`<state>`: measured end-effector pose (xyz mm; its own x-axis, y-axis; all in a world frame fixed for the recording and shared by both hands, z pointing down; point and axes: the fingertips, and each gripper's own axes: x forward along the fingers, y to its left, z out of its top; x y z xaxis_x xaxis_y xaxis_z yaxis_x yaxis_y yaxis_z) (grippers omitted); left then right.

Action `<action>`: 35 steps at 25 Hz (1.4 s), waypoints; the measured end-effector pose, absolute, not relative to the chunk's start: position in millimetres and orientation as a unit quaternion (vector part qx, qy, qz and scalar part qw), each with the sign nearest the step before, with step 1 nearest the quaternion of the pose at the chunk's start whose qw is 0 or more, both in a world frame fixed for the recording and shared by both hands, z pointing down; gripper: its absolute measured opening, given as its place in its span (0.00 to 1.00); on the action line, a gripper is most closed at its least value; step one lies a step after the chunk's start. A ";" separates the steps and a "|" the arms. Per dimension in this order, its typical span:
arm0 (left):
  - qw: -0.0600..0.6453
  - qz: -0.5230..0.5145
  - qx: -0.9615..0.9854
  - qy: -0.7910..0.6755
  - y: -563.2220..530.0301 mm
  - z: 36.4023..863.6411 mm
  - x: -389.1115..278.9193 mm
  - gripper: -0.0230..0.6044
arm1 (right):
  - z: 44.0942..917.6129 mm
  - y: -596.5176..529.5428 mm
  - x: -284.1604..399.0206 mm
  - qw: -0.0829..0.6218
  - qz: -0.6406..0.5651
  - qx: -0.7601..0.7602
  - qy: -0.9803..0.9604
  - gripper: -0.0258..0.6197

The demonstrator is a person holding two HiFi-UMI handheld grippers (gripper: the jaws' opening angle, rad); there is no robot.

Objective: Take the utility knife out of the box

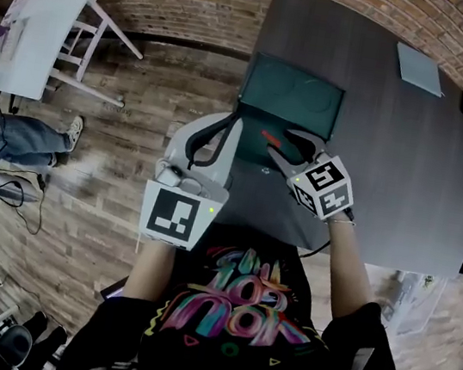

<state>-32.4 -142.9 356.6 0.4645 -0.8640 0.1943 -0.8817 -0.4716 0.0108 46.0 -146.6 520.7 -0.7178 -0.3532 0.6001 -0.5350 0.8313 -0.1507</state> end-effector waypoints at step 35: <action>0.065 0.082 0.853 -0.511 -182.1 370.0 -54.4 0.04 | 626.4 -159.6 34.5 0.487 0.154 0.199 -0.837 0.28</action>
<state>-54.4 -182.1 370.0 0.4636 -0.8617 0.2061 -0.8829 -0.4687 0.0262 34.5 -159.6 626.4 -0.4472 -0.1828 0.8755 -0.4824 0.8736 -0.0640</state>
